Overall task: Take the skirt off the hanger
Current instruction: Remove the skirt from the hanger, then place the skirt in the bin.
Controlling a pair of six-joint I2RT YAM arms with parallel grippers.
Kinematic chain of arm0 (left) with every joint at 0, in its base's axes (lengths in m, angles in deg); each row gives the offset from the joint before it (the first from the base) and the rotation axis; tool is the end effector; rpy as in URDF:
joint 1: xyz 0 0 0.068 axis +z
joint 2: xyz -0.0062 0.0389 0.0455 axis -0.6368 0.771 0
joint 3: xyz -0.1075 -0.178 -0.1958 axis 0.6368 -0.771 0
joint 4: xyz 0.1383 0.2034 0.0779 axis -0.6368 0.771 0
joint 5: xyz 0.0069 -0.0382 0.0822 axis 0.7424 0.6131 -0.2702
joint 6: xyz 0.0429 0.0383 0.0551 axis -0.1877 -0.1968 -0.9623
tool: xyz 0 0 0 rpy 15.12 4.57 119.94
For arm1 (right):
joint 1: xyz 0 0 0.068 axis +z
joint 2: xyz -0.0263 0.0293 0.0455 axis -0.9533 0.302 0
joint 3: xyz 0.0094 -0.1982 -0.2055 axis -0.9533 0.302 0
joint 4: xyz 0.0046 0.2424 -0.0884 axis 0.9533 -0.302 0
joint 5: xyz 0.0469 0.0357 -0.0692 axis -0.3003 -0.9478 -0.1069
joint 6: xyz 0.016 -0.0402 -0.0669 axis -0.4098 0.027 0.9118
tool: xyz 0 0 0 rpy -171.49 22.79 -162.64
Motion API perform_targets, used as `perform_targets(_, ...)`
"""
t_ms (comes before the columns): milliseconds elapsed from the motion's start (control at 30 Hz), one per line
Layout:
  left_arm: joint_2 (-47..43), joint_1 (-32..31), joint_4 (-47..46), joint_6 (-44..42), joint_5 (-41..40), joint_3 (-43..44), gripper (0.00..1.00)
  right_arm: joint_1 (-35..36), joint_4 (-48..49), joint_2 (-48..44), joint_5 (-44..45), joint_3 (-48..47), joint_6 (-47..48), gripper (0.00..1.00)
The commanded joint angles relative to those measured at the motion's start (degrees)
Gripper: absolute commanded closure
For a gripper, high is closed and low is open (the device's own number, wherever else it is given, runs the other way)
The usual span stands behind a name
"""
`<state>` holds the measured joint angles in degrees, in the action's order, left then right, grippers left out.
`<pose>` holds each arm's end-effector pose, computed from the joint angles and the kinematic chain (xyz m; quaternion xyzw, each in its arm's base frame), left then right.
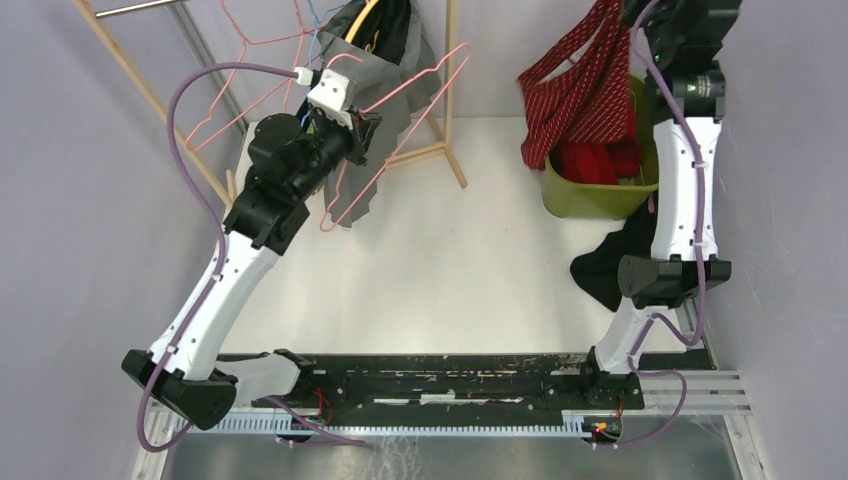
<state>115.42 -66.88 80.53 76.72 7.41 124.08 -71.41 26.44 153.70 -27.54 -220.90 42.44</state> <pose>0.2558 -0.1396 0.4935 0.2134 0.6581 -0.1860 0.6976 0.4076 0.0120 0.5845 0.0408 0.6431 0.1162 0.7558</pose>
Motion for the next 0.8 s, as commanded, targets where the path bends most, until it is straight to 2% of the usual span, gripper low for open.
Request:
perform_targets(0,-2.41,0.31,3.42,-2.62,-2.33,-3.35,0.97,-4.11,8.09,0.87,10.35,-5.73,1.80,0.99)
perform_targets(133,-4.60,0.29,4.59,-2.19,-3.72,-4.61,0.97,-10.36,13.25,2.43,12.52,-2.89,-1.47,1.00)
perform_targets(200,-5.19,0.28,5.02,-1.91,-4.24,-5.21,0.97,-11.46,12.32,5.28,11.56,-4.68,-2.25,1.00)
perform_targets(300,-5.44,0.27,5.75,-1.44,-5.38,-5.65,0.97,-11.84,10.90,7.65,14.33,-5.18,0.13,0.99)
perform_targets(400,-5.64,0.30,6.39,-1.08,-6.16,-5.63,0.97,-13.26,12.82,6.78,20.09,-0.60,4.02,0.99)
perform_targets(500,-6.32,0.29,6.95,-0.82,-7.21,-5.57,0.97,-15.78,11.38,7.42,21.39,-0.49,6.90,0.99)
perform_targets(633,-6.39,0.26,7.86,-0.71,-7.95,-5.64,0.97,-16.90,9.25,7.74,18.39,3.01,6.06,1.00)
perform_targets(767,-5.35,0.28,8.86,-0.47,-7.75,-4.37,0.97,-14.73,9.31,6.78,10.08,12.83,-1.08,0.99)
